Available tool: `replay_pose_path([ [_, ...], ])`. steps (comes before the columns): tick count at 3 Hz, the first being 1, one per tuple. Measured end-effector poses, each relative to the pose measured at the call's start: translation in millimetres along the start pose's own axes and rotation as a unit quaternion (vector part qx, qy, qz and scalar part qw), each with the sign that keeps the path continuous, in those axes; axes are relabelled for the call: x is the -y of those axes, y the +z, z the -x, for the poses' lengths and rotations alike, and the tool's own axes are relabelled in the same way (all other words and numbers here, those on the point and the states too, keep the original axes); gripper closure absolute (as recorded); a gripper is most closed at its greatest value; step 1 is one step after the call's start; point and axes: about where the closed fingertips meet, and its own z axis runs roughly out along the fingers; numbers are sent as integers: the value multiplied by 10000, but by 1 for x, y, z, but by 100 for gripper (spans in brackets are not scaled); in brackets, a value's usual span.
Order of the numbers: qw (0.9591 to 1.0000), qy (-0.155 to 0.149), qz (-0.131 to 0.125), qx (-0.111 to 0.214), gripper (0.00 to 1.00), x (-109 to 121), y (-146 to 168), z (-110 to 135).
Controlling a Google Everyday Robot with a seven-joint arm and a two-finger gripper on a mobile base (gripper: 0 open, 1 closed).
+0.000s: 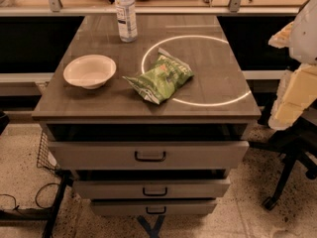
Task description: Pick blue plastic bottle
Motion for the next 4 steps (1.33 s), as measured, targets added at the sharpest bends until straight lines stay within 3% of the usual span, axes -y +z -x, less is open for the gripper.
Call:
replay_pose_path([
  [1,10000,0,-1,0,0,0,0,0],
  [2,9988,20,-362,340,0,25,-1,7],
  [3,9884,376,-962,1115,0,77,-2,15],
  [4,9671,755,-1410,1980,0,127,7,17],
])
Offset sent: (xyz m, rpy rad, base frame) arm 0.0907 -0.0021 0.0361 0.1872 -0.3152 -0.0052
